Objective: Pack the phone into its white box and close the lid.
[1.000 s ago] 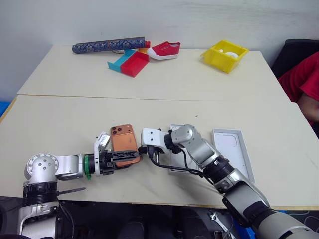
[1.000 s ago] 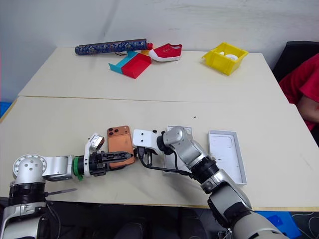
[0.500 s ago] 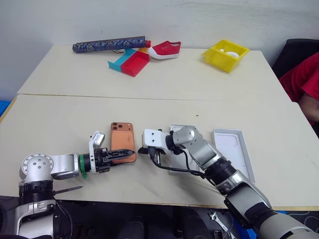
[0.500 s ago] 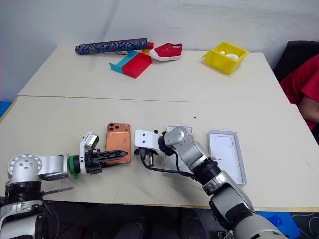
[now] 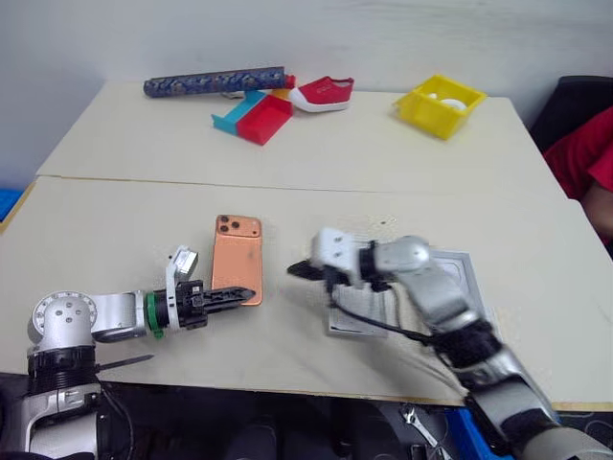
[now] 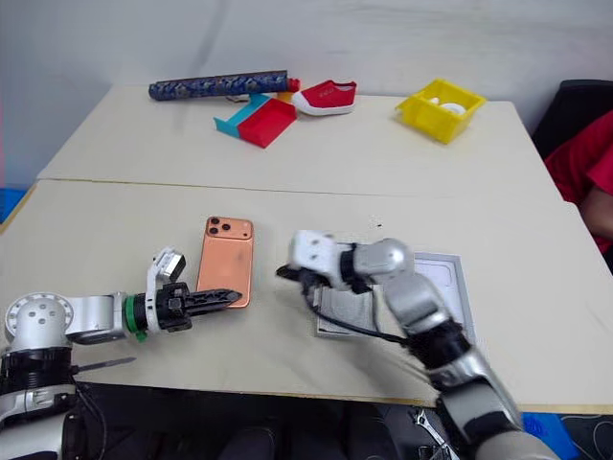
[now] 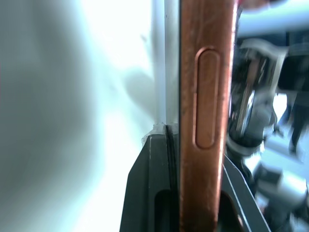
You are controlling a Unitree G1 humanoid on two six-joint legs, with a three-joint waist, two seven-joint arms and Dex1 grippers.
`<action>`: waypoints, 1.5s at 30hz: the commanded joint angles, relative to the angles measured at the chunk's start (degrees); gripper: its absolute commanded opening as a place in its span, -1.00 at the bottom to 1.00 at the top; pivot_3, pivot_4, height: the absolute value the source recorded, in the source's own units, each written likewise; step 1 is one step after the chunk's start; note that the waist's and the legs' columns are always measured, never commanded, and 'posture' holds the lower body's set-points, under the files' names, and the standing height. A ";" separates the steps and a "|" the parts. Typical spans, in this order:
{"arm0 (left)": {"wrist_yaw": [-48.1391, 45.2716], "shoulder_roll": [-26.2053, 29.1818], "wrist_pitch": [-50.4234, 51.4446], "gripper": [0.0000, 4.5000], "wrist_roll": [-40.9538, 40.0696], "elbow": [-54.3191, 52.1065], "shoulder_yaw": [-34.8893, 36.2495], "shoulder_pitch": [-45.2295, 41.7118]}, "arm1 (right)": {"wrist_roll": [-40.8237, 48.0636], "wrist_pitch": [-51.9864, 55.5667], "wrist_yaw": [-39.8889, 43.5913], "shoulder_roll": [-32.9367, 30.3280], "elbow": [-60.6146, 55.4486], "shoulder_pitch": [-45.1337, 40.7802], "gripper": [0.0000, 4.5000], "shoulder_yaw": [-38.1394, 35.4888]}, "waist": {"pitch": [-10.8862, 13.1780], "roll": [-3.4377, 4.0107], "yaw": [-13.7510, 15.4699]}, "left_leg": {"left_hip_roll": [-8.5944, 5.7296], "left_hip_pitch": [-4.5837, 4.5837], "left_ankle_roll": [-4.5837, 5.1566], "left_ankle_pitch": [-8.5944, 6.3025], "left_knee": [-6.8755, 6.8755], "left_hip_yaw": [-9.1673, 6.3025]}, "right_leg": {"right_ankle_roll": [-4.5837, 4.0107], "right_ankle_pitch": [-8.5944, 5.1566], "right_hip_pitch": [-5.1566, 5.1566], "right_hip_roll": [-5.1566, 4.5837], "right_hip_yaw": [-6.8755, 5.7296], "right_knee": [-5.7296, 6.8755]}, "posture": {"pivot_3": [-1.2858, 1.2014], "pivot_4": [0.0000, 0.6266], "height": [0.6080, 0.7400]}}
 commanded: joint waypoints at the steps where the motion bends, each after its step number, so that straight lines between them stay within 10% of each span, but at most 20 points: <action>1: -2.83 -1.17 0.08 -0.96 -3.45 -5.15 -3.50 -0.53 | 9.10 9.49 0.33 -5.39 -14.04 5.85 -0.76 -9.21 | 0.00 -0.01 0.44 | 0.01 0.00 0.01 -0.01 -0.01 -0.01 | 0.00 0.00 -0.01 0.00 0.00 0.00 | 0.03 -0.52 1.00; 13: 11.83 -21.65 0.08 -0.96 -4.54 2.49 -11.67 -10.34 | 25.49 24.82 -6.86 -16.59 -37.86 30.77 0.99 -34.81 | 0.26 -0.36 1.92 | -0.02 -0.49 0.14 0.00 0.71 -0.02 | 0.24 0.15 -0.04 0.00 0.03 -0.25 | 0.03 -0.52 1.00; 23: 26.94 -35.34 -0.45 -0.96 4.85 8.18 -8.47 -13.78 | 25.37 23.24 -15.18 -17.17 -40.11 35.83 1.00 -35.71 | 0.33 -0.48 2.15 | -0.09 -0.48 0.13 0.05 0.80 0.04 | 0.32 0.26 -0.05 0.00 0.09 -0.18 | 0.03 -0.52 1.00; 37: 26.29 -36.93 0.08 -0.96 6.61 9.98 -11.28 -15.42 | 25.89 21.34 -18.43 -18.56 -39.60 38.19 1.00 -35.58 | 0.34 -0.50 3.43 | -0.12 -0.48 0.13 0.06 0.84 0.08 | 0.32 0.26 -0.05 0.00 0.09 -0.17 | 0.03 -0.52 1.00; 45: 20.66 -34.37 0.08 0.29 7.52 7.28 -15.08 -17.01 | 26.30 20.57 -20.02 -18.35 -39.57 38.98 1.00 -34.91 | 0.34 -0.50 3.45 | -0.13 -0.47 0.13 0.06 0.87 0.11 | 0.32 0.26 -0.05 0.01 0.10 -0.13 | 0.03 -0.52 1.00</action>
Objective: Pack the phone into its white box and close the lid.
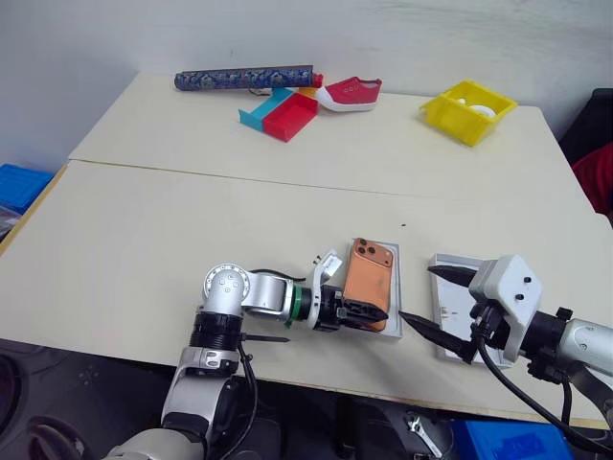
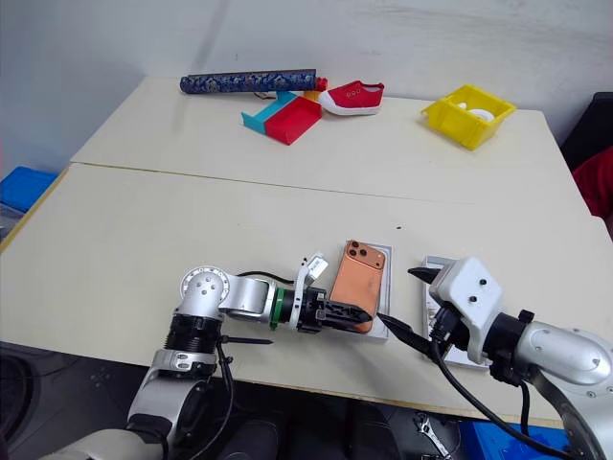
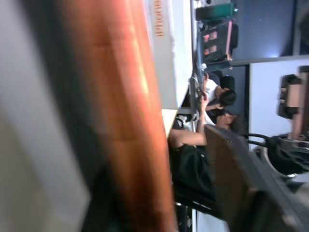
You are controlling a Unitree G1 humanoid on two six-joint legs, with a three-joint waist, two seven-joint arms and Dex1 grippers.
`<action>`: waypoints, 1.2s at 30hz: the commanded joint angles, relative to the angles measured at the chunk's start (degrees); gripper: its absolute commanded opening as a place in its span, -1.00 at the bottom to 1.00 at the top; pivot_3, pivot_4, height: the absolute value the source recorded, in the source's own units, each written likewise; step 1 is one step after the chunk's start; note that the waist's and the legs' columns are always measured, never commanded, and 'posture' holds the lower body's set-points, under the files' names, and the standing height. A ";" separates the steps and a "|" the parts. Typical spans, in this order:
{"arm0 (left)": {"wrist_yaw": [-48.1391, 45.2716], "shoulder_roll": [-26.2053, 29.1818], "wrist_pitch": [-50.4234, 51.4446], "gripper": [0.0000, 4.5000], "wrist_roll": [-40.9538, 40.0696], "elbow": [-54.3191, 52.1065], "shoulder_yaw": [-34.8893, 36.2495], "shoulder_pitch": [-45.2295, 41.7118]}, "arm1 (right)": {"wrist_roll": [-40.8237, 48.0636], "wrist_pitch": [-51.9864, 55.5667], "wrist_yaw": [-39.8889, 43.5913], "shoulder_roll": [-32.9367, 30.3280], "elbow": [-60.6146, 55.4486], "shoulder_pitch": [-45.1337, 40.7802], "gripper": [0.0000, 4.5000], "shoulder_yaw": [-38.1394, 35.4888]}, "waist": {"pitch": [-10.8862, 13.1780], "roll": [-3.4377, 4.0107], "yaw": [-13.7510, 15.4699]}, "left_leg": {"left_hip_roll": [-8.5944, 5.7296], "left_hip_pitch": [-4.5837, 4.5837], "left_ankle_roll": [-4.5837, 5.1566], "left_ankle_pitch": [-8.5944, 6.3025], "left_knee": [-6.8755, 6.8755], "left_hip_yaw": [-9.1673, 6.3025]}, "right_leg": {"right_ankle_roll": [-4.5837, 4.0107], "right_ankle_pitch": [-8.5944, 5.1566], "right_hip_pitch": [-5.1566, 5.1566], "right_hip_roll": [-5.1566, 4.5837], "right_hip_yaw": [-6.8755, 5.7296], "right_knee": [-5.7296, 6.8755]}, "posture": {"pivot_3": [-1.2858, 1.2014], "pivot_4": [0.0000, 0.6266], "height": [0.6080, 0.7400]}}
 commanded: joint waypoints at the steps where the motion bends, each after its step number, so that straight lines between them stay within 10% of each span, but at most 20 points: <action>1: -4.05 1.54 0.10 0.45 0.42 -3.38 -2.84 -1.26 | 0.71 -1.23 -0.87 -0.59 -1.03 0.25 1.00 -0.44 | 0.00 0.00 -0.03 | 0.00 0.00 -0.01 0.01 0.00 0.00 | 0.00 0.00 0.00 0.00 0.00 0.02 | 0.03 -0.52 1.00; 36: -38.54 16.01 -9.57 0.57 17.83 -12.85 -22.18 -10.06 | 1.86 -4.41 -6.90 1.21 -1.83 3.82 1.00 0.68 | 0.00 0.01 -0.25 | 0.01 0.00 0.07 0.08 0.05 0.04 | -0.01 0.00 -0.01 0.01 0.07 0.09 | 0.03 -0.52 1.00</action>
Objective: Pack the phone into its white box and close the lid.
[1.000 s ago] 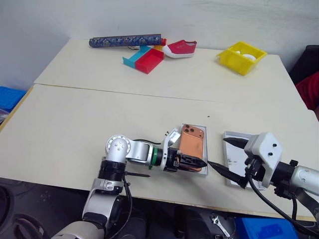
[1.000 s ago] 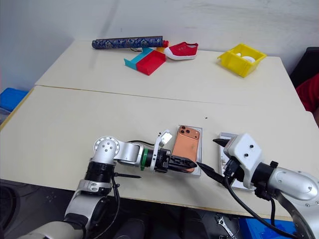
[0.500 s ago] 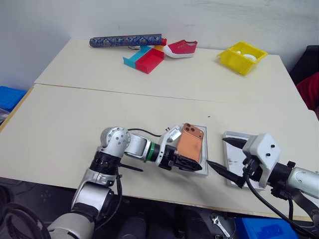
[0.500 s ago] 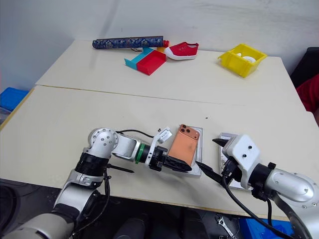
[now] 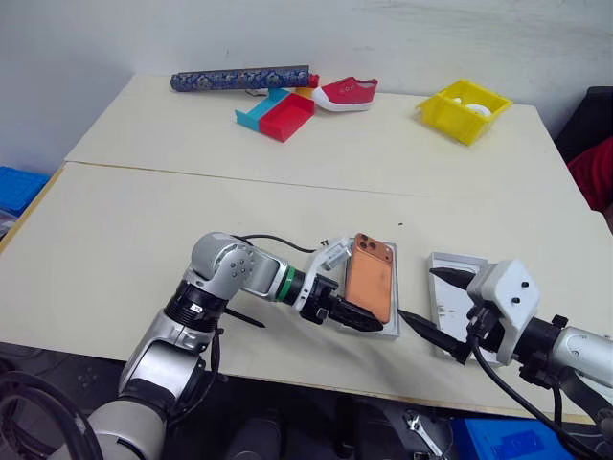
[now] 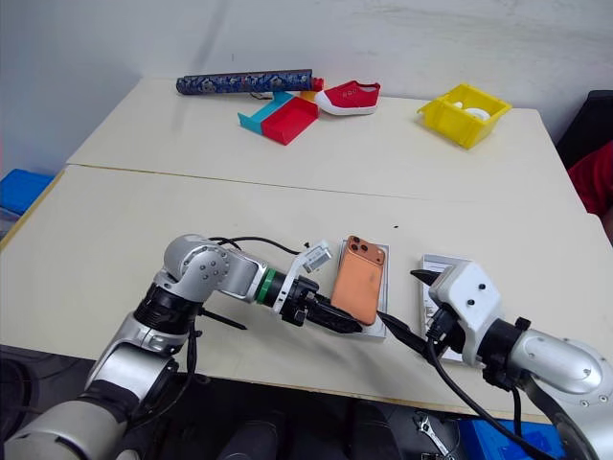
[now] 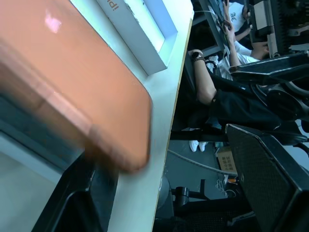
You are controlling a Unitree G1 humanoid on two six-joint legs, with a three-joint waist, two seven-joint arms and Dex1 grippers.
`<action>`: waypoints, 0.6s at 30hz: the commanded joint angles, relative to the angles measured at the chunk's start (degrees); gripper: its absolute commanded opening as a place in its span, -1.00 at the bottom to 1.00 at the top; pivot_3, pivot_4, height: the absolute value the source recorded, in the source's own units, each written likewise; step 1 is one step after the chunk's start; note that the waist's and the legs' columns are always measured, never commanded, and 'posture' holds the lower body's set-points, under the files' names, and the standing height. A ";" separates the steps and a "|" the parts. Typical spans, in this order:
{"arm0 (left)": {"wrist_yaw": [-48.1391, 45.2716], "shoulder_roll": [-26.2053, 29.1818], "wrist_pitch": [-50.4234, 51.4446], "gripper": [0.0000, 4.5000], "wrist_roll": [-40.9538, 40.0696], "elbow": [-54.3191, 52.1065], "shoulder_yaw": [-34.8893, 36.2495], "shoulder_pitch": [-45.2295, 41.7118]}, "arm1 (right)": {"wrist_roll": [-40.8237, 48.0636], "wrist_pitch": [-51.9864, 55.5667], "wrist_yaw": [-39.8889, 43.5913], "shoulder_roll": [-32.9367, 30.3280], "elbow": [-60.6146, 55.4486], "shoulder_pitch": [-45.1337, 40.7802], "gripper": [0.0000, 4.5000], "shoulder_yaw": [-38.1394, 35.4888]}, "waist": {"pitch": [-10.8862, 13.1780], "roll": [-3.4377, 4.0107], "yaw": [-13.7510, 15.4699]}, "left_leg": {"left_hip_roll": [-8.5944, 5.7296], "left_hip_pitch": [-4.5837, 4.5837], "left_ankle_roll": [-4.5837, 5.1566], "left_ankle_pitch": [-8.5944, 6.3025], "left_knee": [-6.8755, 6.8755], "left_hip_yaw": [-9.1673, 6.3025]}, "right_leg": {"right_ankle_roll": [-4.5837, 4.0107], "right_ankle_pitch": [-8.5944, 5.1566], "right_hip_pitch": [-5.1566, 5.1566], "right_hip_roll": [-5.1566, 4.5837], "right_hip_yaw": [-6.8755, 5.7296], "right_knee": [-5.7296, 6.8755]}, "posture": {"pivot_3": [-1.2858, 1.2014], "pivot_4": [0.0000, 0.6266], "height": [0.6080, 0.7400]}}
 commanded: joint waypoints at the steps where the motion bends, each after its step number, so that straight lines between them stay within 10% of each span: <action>1: -2.59 -0.67 -1.27 0.57 0.65 -2.17 -0.37 -1.43 | 0.38 -1.77 -0.87 0.49 -1.90 0.24 1.00 -0.92 | 0.00 0.00 0.02 | 0.00 0.00 0.00 0.00 0.00 0.00 | 0.00 0.00 0.00 0.00 0.00 0.00 | 0.03 -0.52 1.00; 10: -7.84 6.84 -3.59 0.57 3.42 -5.53 -1.00 -1.42 | 0.38 -2.43 -0.95 0.19 -2.15 1.80 1.00 -1.55 | 0.00 0.00 -0.43 | 0.01 0.02 0.02 0.00 0.01 0.04 | 0.00 0.00 0.00 0.01 0.06 0.04 | 0.03 -0.52 1.00; 18: -23.46 18.75 -30.10 0.65 7.55 -11.80 8.60 4.99 | 4.21 6.99 -12.10 6.09 -6.42 6.19 1.00 -7.45 | 0.00 0.02 -0.70 | 0.07 0.01 0.01 0.01 -0.02 0.01 | -0.04 -0.02 -0.03 -0.01 0.08 0.03 | 0.03 -0.52 1.00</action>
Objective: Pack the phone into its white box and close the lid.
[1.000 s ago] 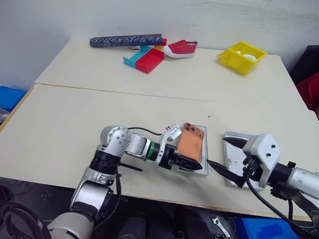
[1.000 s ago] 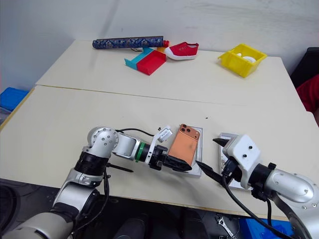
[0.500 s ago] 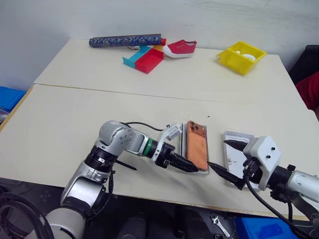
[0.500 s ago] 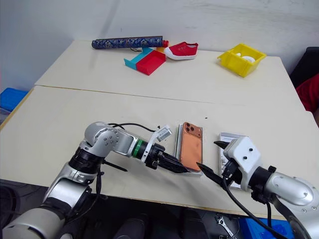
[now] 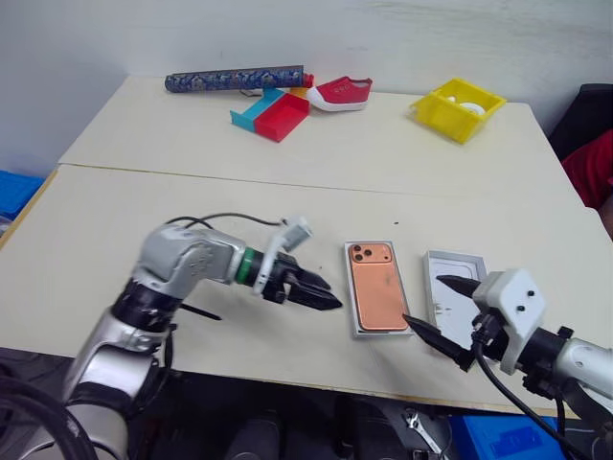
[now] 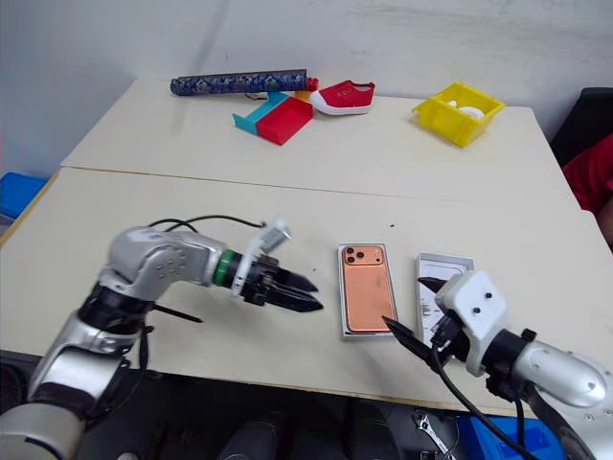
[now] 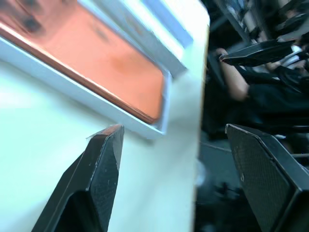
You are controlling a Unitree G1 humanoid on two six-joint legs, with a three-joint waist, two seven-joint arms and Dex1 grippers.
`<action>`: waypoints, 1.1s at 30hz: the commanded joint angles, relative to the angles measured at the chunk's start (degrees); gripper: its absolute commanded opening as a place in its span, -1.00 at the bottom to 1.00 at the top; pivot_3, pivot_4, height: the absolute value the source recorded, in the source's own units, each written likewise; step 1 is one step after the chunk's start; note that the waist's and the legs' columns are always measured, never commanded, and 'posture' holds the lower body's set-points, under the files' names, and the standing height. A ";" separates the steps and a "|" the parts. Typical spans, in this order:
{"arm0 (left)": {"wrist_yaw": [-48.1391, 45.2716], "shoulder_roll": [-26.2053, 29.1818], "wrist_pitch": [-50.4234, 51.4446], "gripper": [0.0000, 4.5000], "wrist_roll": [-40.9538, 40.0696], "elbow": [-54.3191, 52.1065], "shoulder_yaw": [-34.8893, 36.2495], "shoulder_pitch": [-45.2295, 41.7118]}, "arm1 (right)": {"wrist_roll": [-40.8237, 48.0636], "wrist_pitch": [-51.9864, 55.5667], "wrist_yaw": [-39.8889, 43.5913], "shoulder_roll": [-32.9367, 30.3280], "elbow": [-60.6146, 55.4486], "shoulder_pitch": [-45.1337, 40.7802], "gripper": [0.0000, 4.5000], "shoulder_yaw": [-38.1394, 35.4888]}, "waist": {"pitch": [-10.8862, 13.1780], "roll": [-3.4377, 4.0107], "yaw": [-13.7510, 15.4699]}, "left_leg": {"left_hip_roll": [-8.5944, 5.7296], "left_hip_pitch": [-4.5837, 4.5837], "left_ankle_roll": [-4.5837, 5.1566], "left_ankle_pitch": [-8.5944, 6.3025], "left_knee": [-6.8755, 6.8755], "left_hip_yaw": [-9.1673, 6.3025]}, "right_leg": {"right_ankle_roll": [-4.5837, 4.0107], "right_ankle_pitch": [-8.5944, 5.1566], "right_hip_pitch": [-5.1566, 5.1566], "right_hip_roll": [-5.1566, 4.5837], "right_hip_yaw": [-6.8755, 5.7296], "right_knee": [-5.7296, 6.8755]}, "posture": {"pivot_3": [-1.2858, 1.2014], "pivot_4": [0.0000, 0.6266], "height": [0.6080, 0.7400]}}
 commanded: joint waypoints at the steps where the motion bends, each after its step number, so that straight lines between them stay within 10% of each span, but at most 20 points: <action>1: -8.51 1.88 -10.22 0.72 0.14 -2.91 4.70 0.25 | 2.29 6.68 -9.70 4.54 -3.23 -0.24 1.00 -3.37 | 0.00 0.00 0.09 | -0.01 -0.01 0.01 0.00 0.03 0.01 | 0.00 0.00 0.00 -0.01 0.00 0.00 | 0.03 -0.52 1.00; 8: -17.18 3.19 -34.11 0.97 11.80 -2.66 2.78 3.12 | -0.60 15.68 -24.10 13.54 -1.31 -5.64 1.00 2.88 | -0.01 0.02 0.41 | -0.03 0.00 0.05 -0.02 0.03 0.08 | -0.03 0.03 0.00 -0.02 0.07 -0.02 | 0.03 -0.52 1.00; 18: -14.12 -0.31 -34.89 0.97 14.14 -0.96 3.89 1.74 | -7.80 14.88 -29.12 17.79 9.91 -12.56 1.00 12.07 | -0.01 0.02 -0.72 | -0.03 -0.02 0.18 0.02 0.03 0.10 | 0.00 0.05 -0.02 0.03 0.06 0.09 | 0.03 -0.52 1.00; 33: -12.73 -0.14 -34.00 1.00 14.09 -2.37 4.61 3.38 | -10.50 13.47 -28.60 21.75 11.47 -14.19 -0.98 13.54 | -0.02 0.02 -0.82 | -0.04 0.00 0.21 0.02 0.05 0.13 | 0.01 0.06 -0.03 0.05 0.08 0.19 | 0.03 -0.52 1.00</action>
